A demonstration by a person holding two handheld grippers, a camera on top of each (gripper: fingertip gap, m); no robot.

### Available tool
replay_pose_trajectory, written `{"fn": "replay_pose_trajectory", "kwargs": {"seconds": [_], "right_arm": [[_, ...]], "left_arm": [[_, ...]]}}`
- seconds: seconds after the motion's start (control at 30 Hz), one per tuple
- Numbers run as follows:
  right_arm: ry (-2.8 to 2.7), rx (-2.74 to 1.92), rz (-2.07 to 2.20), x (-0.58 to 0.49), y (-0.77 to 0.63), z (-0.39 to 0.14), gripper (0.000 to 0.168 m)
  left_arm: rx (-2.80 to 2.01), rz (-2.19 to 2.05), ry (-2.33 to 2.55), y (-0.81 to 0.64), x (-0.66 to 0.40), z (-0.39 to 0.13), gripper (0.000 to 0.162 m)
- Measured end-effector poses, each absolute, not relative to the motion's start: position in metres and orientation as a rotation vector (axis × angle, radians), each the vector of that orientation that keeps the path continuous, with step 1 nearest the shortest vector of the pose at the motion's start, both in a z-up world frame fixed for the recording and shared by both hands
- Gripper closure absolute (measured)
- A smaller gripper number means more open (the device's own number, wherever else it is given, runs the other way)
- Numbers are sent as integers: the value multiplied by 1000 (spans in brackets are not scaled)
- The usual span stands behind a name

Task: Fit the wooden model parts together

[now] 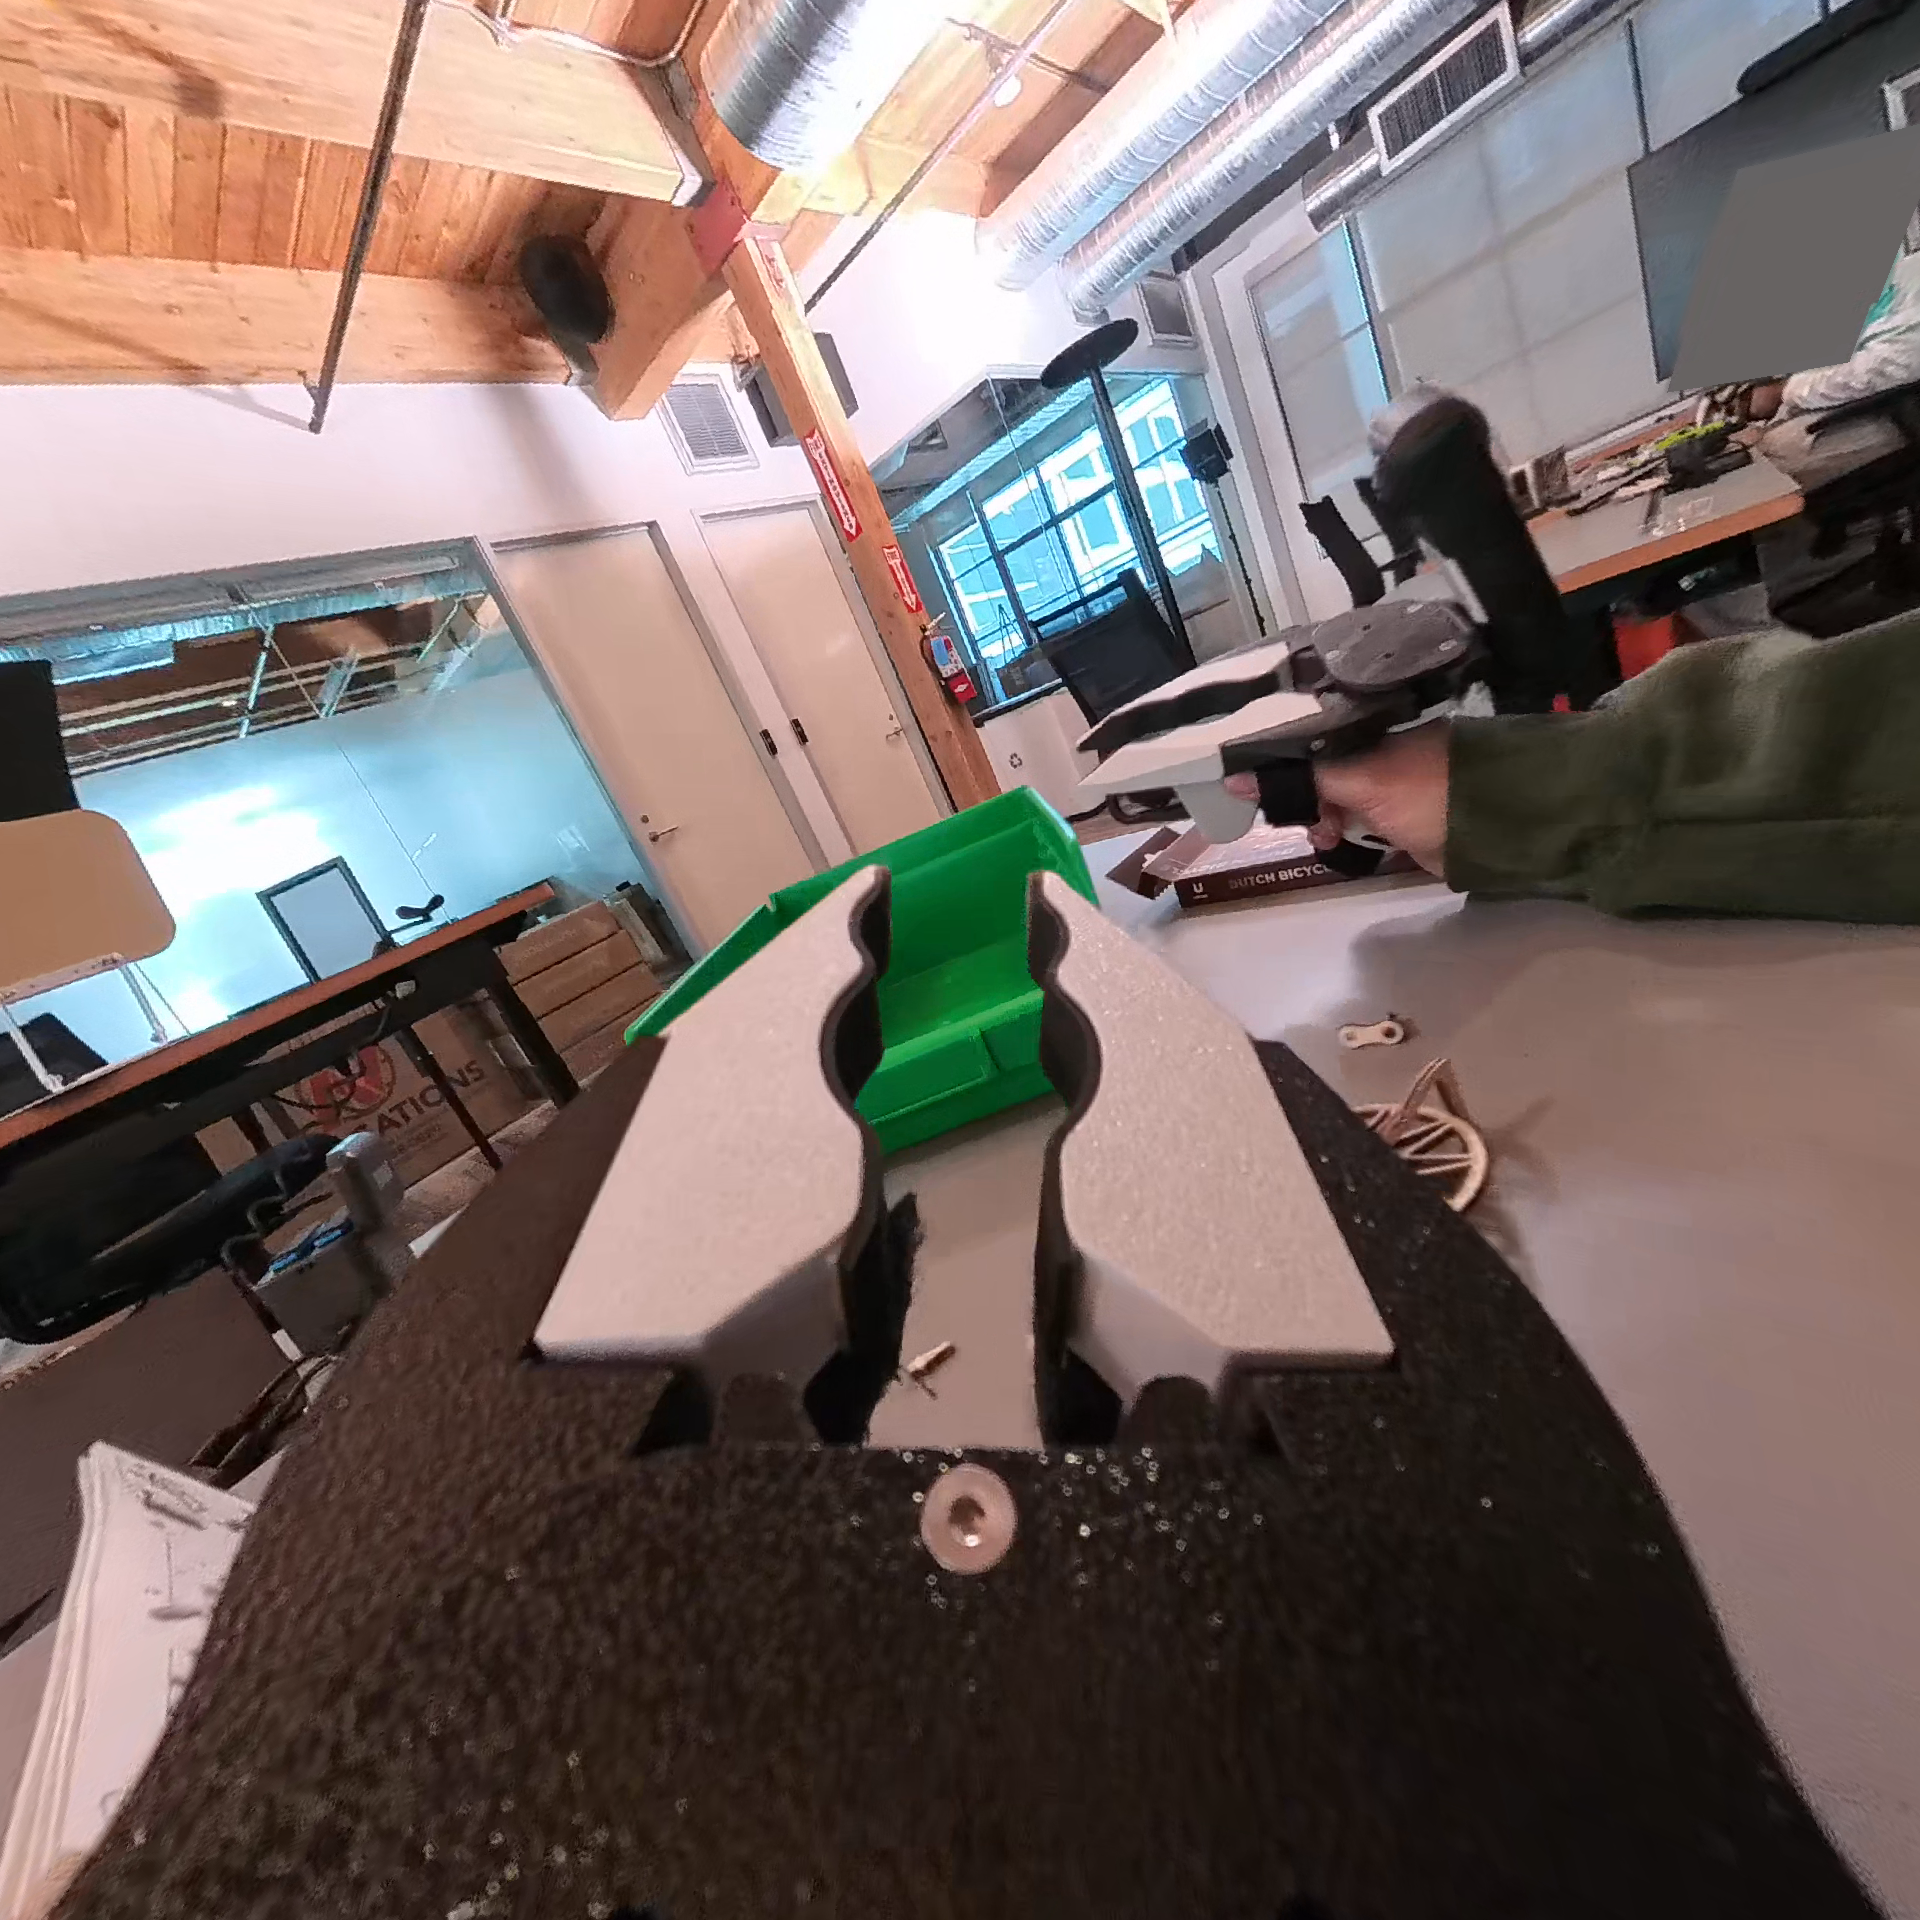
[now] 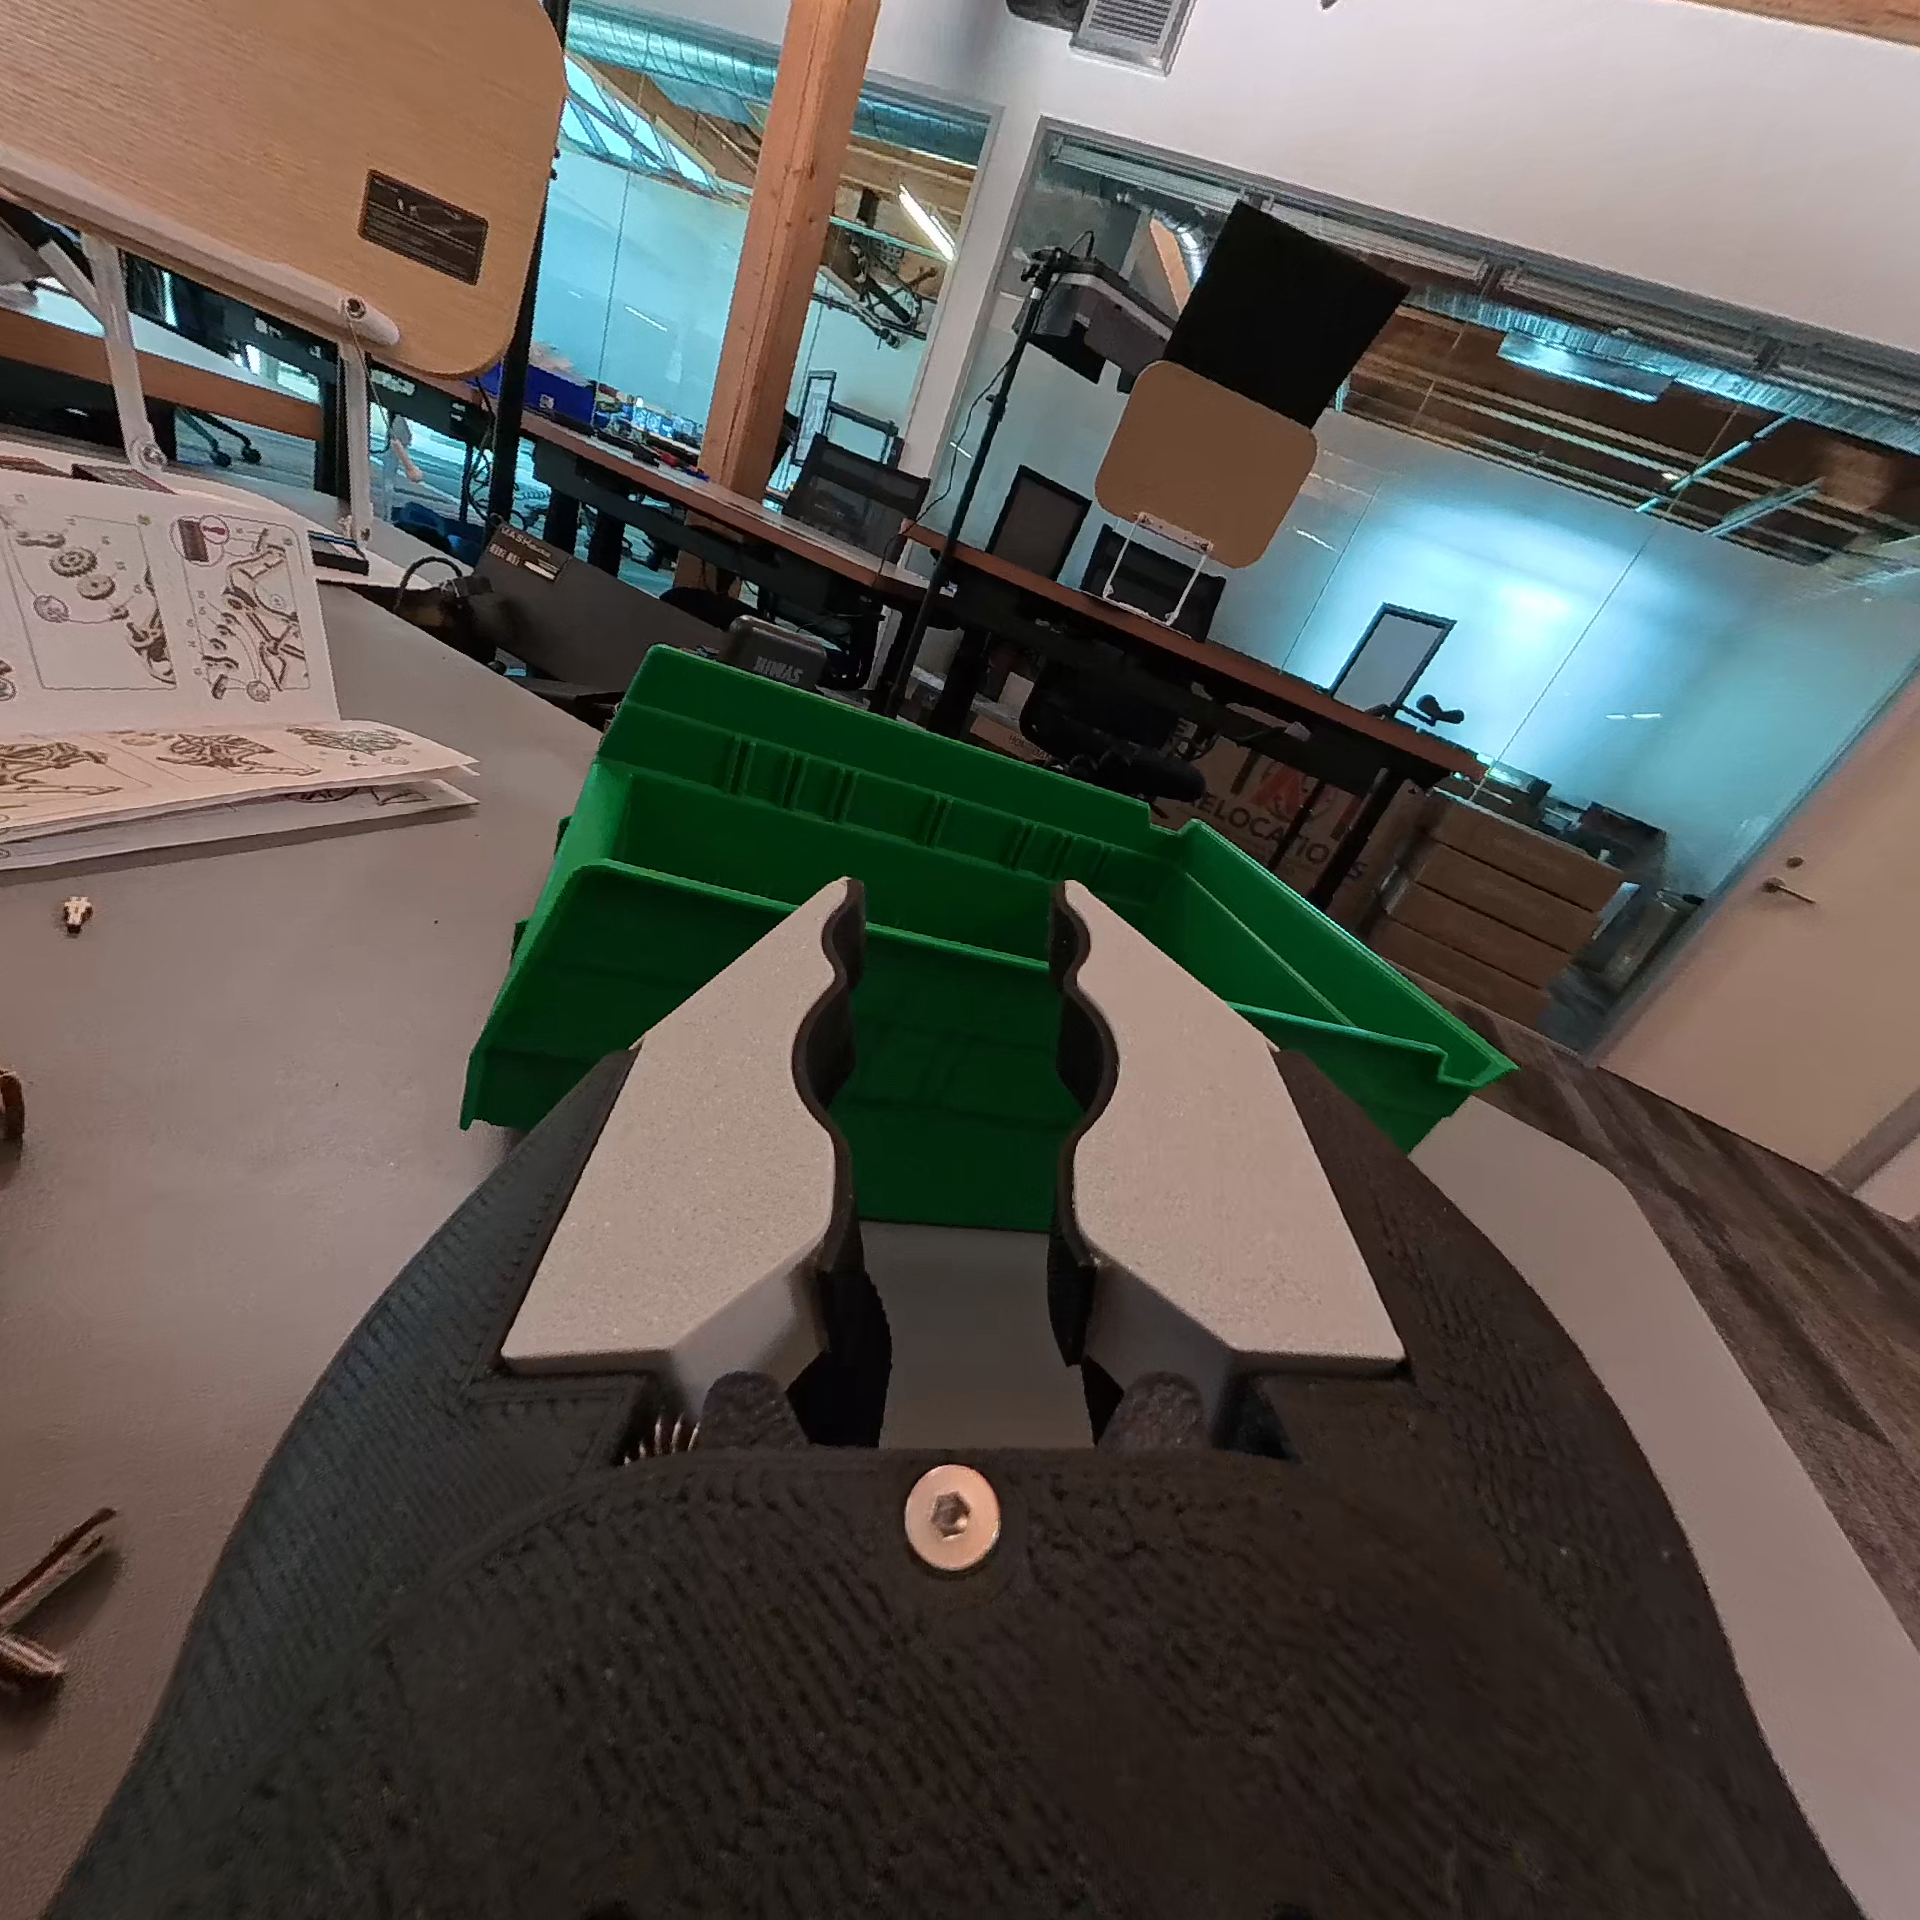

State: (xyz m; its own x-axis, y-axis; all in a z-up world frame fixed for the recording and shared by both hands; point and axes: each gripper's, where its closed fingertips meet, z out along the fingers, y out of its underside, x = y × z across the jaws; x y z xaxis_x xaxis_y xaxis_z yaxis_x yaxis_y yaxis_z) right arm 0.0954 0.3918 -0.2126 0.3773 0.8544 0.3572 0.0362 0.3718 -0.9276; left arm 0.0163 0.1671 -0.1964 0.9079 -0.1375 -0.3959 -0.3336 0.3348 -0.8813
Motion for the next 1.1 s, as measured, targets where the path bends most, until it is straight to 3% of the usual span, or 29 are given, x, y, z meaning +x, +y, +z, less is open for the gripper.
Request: {"fn": "replay_pose_trajectory", "kwargs": {"seconds": [1.1], "right_arm": [[-1118,-1031,614,88,390,-220,135]], "left_arm": [[-1238,-70,586,197,15,-209,142]]}}
